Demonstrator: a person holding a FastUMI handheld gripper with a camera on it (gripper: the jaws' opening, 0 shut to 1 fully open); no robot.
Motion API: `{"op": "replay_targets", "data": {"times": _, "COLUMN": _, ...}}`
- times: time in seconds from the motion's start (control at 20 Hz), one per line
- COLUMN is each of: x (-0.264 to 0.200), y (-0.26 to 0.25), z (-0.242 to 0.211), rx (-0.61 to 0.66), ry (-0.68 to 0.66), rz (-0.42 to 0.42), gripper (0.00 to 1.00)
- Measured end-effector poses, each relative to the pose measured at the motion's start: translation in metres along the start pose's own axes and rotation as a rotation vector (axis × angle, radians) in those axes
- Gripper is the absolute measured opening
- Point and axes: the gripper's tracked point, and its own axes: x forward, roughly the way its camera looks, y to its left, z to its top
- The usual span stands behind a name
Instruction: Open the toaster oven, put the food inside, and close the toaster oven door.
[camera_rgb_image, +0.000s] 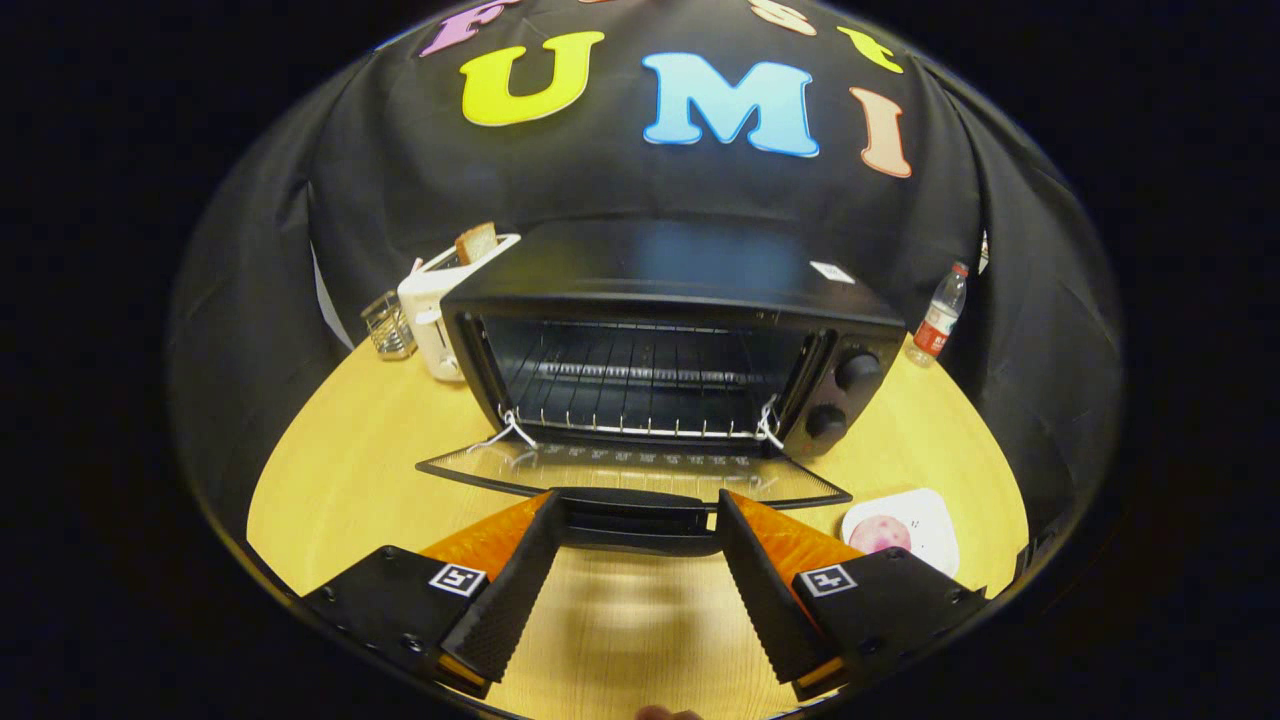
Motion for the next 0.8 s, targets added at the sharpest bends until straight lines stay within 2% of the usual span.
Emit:
{"op": "replay_targets", "data": {"times": 0.1, "x": 0.013, "y": 0.0, "z": -0.033, "rx": 0.035, "ry": 0.111, "rz": 0.039, "gripper": 0.98}}
{"op": "replay_targets", "data": {"times": 0.25, "x": 0.02, "y": -0.015, "z": -0.071, "rx": 0.079, "ry": 0.233, "rz": 0.035, "gripper": 0.99}}
{"op": "replay_targets", "data": {"times": 0.8, "x": -0.045, "y": -0.078, "z": -0.077, "rx": 0.024, "ry": 0.196, "rz": -0.005, "gripper": 0.98}}
